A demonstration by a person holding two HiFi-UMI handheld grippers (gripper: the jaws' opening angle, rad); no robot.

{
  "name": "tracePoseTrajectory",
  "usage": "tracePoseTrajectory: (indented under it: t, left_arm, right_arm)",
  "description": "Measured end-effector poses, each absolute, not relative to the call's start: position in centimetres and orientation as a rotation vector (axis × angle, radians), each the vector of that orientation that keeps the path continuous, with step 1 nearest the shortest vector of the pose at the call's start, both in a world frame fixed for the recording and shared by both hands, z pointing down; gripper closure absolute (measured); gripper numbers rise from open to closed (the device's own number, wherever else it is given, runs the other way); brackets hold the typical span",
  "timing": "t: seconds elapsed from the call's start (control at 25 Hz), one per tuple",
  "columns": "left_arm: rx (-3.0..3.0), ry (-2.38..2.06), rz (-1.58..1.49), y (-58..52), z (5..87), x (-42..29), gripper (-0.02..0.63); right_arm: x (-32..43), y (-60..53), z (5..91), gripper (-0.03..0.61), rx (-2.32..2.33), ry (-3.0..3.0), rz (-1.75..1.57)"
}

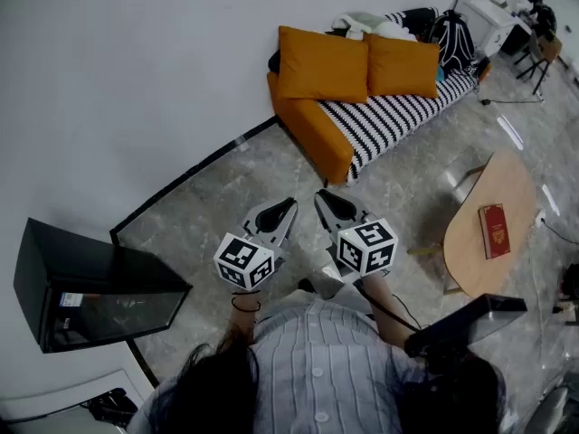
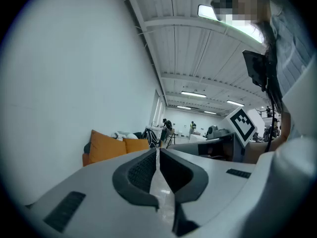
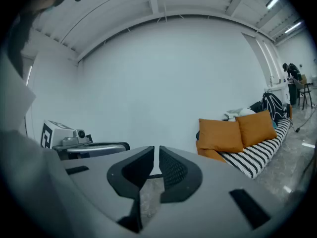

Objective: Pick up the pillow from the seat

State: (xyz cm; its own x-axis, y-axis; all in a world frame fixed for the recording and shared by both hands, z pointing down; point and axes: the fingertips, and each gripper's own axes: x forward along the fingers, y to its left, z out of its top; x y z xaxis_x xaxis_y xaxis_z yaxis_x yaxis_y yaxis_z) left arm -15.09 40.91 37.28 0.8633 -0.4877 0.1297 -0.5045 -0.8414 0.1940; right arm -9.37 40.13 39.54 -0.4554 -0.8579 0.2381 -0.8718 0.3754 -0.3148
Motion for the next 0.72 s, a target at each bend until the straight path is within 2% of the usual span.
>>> tracePoseTrajectory:
  t: [0.72]
  left_arm:
    - [2.759,-0.756,0.112,36.6,39.7,-14.9,0.603]
  right_arm:
    - [-8.1,37.4,41.8,0.534,1.614,-2.55,0.671]
